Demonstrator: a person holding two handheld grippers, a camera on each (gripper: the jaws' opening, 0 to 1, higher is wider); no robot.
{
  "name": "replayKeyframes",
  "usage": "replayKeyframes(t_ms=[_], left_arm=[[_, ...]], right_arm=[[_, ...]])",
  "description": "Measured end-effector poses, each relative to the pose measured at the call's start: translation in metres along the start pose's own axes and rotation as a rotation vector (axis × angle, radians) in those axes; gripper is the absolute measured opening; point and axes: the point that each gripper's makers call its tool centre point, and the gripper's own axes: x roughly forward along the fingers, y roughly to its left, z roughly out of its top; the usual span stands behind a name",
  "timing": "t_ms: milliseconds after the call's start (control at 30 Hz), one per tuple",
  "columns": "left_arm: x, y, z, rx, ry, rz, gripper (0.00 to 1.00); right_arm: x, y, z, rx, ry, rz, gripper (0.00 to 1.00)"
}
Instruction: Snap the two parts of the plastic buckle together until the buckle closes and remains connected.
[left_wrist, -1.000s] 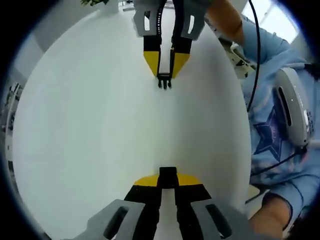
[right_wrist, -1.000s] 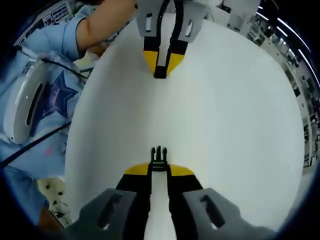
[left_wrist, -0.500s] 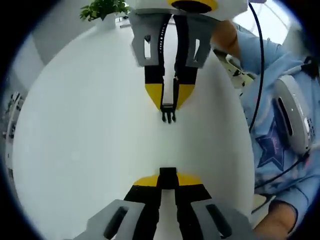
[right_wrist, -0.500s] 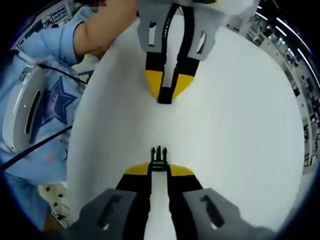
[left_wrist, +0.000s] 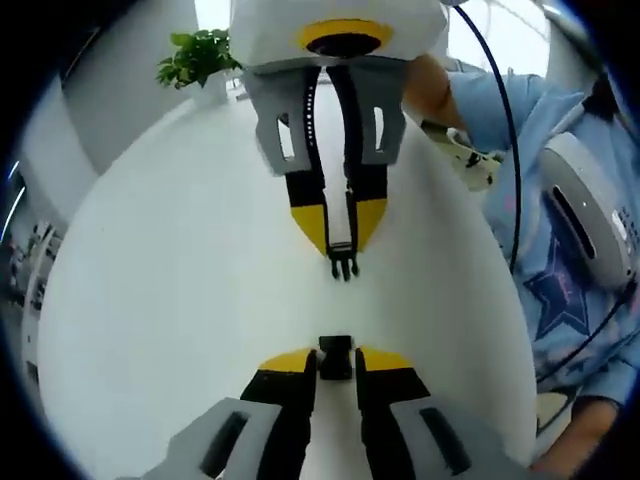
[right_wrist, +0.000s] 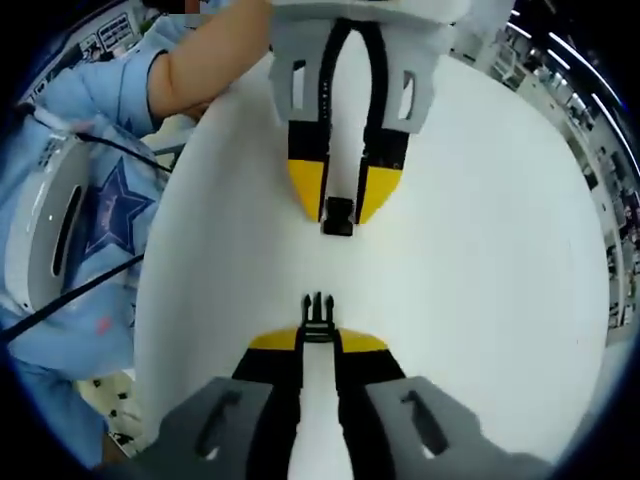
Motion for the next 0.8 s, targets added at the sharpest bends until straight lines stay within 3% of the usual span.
replayKeyframes(t_ms=[300, 433, 800], left_arm=[[-0.005, 0.002, -0.007, -0.038, -0.072, 0.002, 0.16], [-0.002, -0.003, -0.002, -0.058, -0.161, -0.04, 0.13], [0.0, -0.004, 0.004, -0.083, -0.24, -0.049, 0.12]], right_arm=[[-0.002, -0.002, 0.002, -0.005, 0.015, 0.0, 0.12], [-0.001, -0.002, 0.005, 0.005, 0.012, 0.002, 0.12], [0.001, -0.005, 0.011, 0.034, 0.019, -0.015, 0.12]])
